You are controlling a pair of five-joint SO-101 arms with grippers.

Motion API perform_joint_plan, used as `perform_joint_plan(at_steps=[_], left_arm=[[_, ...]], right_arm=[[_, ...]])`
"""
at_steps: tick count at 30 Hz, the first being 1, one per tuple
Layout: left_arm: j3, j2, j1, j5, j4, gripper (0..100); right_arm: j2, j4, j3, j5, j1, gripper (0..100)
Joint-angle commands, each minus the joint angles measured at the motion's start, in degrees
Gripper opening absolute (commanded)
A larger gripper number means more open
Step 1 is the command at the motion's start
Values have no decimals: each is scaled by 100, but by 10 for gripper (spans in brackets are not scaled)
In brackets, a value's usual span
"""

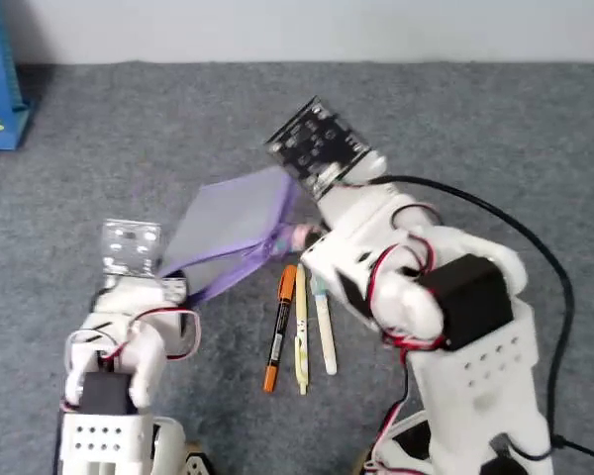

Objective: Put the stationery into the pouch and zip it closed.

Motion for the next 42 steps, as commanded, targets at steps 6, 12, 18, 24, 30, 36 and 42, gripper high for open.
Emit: perform_joint_plan(at_steps=[6,12,18,24,30,36,42], left_arm=[[-787,-88,-237,-44,835,124],[-796,-88,-255,448,1046,285],[-796,-97,-246,255,1037,215],[-760,-97,-255,62,844,67],[-875,-97,-255,53,879,12],[-2360,-44,-255,299,2031,12],[-3477,-35,-220,158,2655,12]], right_arm=[[532,-189,-70,-9,154,9],[725,-198,-62,-9,163,9],[752,-171,-62,-9,163,9],[734,-136,-62,-9,163,9],[681,-4,-70,-35,127,9],[163,154,-70,-167,154,9],[-488,558,-70,-571,154,9]])
